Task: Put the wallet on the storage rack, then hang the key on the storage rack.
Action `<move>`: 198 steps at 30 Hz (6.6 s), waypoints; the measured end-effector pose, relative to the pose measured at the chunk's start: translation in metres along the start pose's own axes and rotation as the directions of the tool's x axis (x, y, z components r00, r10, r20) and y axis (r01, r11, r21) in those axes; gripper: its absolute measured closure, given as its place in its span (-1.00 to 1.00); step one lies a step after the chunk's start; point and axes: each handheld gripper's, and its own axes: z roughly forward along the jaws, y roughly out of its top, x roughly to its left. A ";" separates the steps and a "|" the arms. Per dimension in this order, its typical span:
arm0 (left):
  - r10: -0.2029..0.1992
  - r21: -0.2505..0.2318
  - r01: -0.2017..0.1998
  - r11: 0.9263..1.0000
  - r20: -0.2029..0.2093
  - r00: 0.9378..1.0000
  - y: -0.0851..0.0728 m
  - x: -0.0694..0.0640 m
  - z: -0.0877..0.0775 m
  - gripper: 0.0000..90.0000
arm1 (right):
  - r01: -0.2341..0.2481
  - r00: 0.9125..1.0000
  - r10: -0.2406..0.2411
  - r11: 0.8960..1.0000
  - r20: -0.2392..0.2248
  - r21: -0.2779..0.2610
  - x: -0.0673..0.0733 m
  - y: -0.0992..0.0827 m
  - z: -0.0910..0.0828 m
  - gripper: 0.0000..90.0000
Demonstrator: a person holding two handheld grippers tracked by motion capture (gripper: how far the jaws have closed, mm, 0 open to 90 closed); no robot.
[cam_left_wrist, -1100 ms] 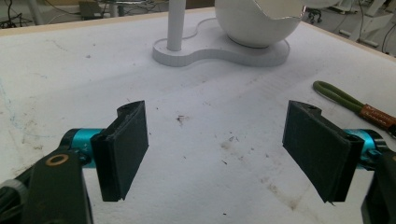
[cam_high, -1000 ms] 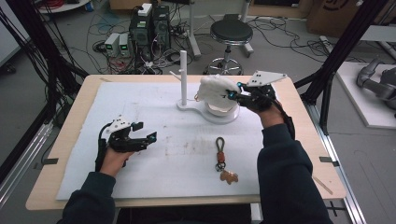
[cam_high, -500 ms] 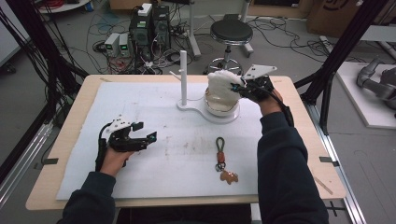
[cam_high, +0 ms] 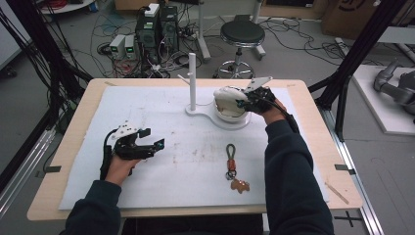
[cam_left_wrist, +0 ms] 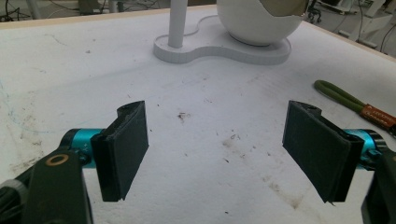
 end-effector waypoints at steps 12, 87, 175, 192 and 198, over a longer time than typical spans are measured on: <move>-0.004 -0.005 0.004 1.000 -0.001 1.000 0.000 0.000 0.000 -0.50 | -0.177 0.982 0.170 0.980 -0.085 -0.094 0.002 0.005 -0.017 0.59; 0.006 -0.008 -0.006 1.000 -0.042 0.999 0.000 0.000 -0.002 -0.54 | -0.337 0.874 0.351 0.936 -0.336 0.102 0.126 -0.099 -0.030 0.11; 0.001 -0.042 -0.002 0.999 -0.031 1.000 0.000 0.007 -0.006 -0.54 | -0.439 0.898 0.432 0.862 -0.086 -0.252 0.082 0.081 0.034 0.75; 0.000 -0.039 -0.002 0.999 -0.031 1.000 0.000 0.007 -0.007 -0.54 | -0.365 0.930 0.360 0.892 -0.067 -0.268 0.069 0.066 0.010 0.21; -0.006 -0.039 0.005 0.999 -0.031 1.000 0.000 0.007 -0.007 -0.54 | -0.339 0.940 0.334 0.903 -0.063 -0.263 0.059 0.048 -0.017 -0.04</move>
